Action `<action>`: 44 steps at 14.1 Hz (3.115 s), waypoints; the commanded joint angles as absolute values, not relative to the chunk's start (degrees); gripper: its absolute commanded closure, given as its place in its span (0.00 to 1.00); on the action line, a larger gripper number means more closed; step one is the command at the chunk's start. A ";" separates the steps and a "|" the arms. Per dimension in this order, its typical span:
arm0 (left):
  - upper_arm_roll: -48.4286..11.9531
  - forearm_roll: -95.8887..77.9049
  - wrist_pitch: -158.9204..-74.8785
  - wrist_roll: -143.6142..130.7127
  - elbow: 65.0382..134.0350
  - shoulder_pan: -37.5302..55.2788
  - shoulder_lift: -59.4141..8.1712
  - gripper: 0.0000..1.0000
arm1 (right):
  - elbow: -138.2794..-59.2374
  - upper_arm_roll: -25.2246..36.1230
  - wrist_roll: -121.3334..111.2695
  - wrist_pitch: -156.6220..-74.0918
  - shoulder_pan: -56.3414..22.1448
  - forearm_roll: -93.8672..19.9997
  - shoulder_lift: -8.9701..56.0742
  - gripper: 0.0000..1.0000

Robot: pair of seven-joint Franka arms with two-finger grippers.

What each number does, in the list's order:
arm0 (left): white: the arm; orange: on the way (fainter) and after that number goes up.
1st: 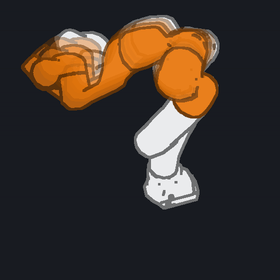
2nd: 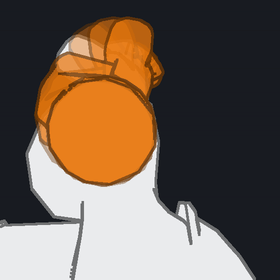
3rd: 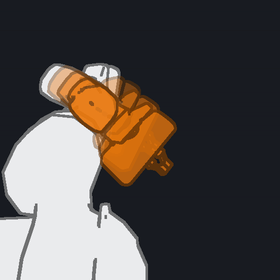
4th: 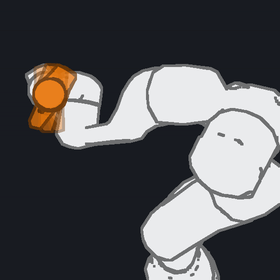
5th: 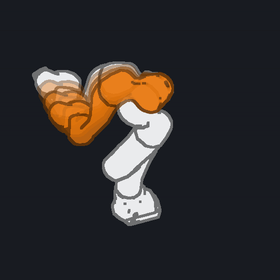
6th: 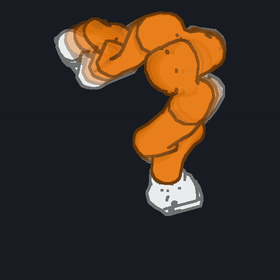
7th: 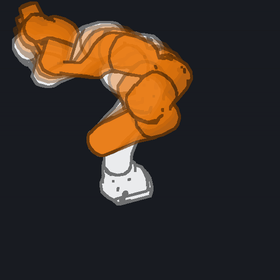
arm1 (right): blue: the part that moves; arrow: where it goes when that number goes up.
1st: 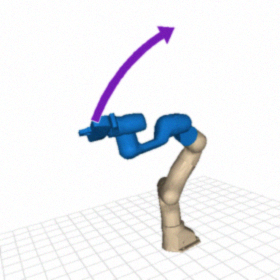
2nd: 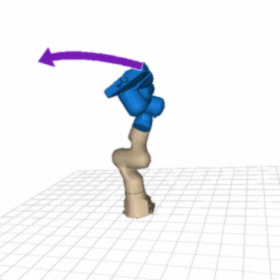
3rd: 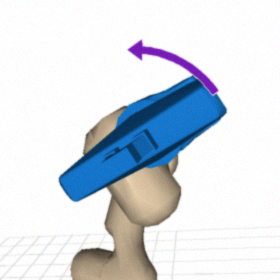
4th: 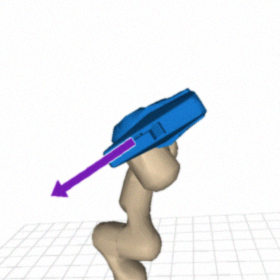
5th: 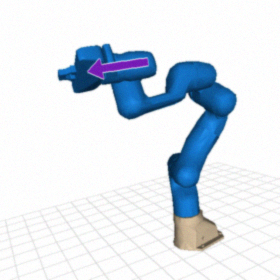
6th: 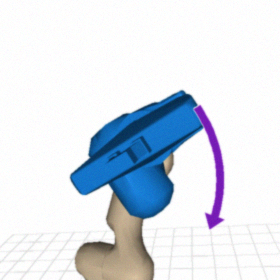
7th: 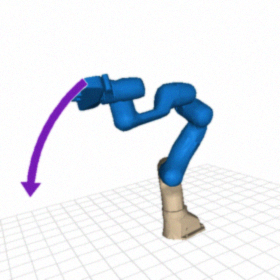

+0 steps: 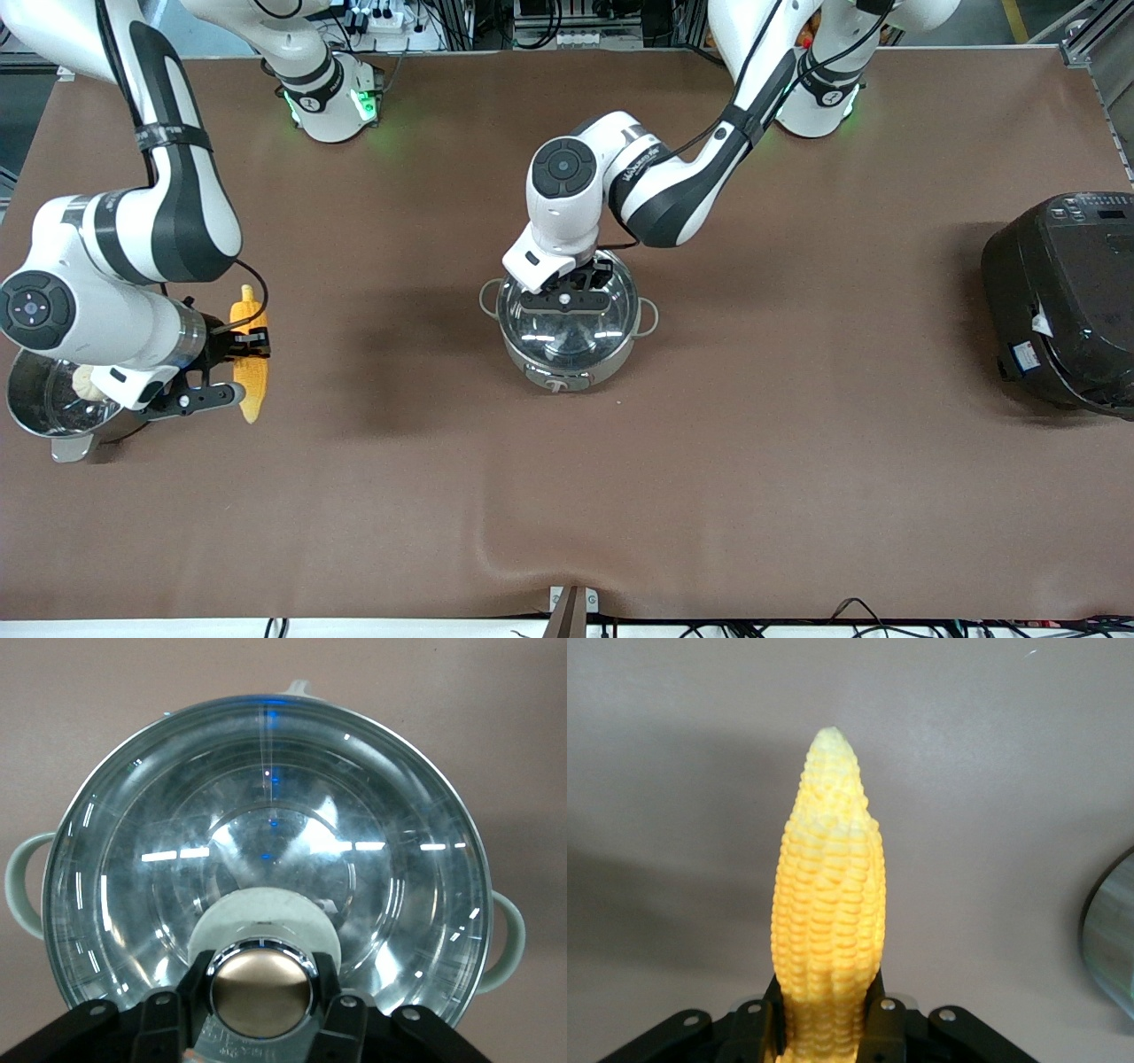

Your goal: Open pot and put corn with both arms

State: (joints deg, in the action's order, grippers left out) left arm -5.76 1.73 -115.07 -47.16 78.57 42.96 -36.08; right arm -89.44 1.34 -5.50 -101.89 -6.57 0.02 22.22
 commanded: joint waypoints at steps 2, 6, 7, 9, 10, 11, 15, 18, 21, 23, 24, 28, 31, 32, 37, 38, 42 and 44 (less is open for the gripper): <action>-5.01 0.35 -110.04 -49.47 78.49 41.93 -29.11 1.00 | -86.93 1.50 -0.63 -97.92 -10.36 -0.35 20.83 0.87; -5.10 -0.09 -107.58 -52.47 78.84 32.20 -22.95 1.00 | -85.43 1.58 9.46 -97.56 -18.87 -0.97 20.39 0.87; -5.10 0.00 -107.49 -52.30 78.84 28.95 -22.77 1.00 | -84.82 1.58 12.10 -97.73 -21.51 -1.84 20.74 0.87; -5.10 0.17 -105.92 -51.51 79.54 22.71 -22.59 1.00 | -84.64 1.76 18.69 -99.04 -27.04 -8.84 21.35 0.87; -5.10 0.18 -104.52 -50.11 79.80 19.63 -22.67 1.00 | -84.64 1.76 23.07 -102.53 -30.12 -9.92 21.97 0.87; -5.10 0.18 -104.33 -48.01 80.15 16.47 -23.11 1.00 | -84.73 1.84 27.99 -107.27 -33.37 -9.67 22.41 0.87; -5.19 0.00 -104.59 -39.93 83.22 8.10 -25.30 1.00 | -84.64 2.02 42.42 -120.29 -44.19 -7.22 29.60 0.87; -5.36 -0.09 -108.00 -33.42 87.79 4.40 -27.77 1.00 | -84.64 1.93 45.17 -123.40 -45.09 -3.61 34.52 0.83; -5.36 0.26 -117.39 -33.22 95.94 5.09 -28.48 1.00 | -84.64 1.93 45.26 -123.05 -45.88 -4.22 35.34 0.56; -5.36 0.61 -124.07 -33.13 100.53 4.92 -28.91 1.00 | -84.64 1.93 45.61 -122.87 -45.79 -4.39 34.98 0.07; -5.36 0.62 -125.67 -33.13 101.24 4.92 -29.70 1.00 | -84.64 1.93 45.62 -123.05 -45.70 -3.96 34.98 0.00; -5.36 0.70 -126.47 -33.13 101.16 5.45 -31.29 0.21 | -84.03 2.28 43.25 -118.86 -42.02 -4.05 33.41 0.00; -5.45 0.88 -126.04 -34.01 101.42 6.15 -29.98 0.00 | -83.94 2.37 28.89 -107.44 -32.64 -4.66 27.27 0.00; -5.45 0.88 -125.77 -34.01 101.60 6.15 -28.49 0.00 | -83.94 2.37 23.61 -104.88 -29.13 -4.75 25.25 0.00; -5.45 0.88 -113.75 -31.21 101.25 5.36 -14.09 0.00 | -83.94 2.37 6.96 -95.82 -13.30 -4.57 15.49 0.00; -5.45 0.88 -112.43 -29.46 101.25 5.27 -11.45 0.00 | -83.85 2.63 7.03 -93.97 -12.05 -3.61 13.38 0.00; -5.10 0.79 -104.17 -12.87 100.64 4.66 -3.09 0.00 | -78.68 4.31 2.57 -85.90 -7.92 5.87 9.67 0.00; -5.01 0.79 -99.69 -9.85 99.59 4.13 -0.10 0.00 | -74.99 4.13 2.37 -82.10 -4.76 4.58 9.84 0.00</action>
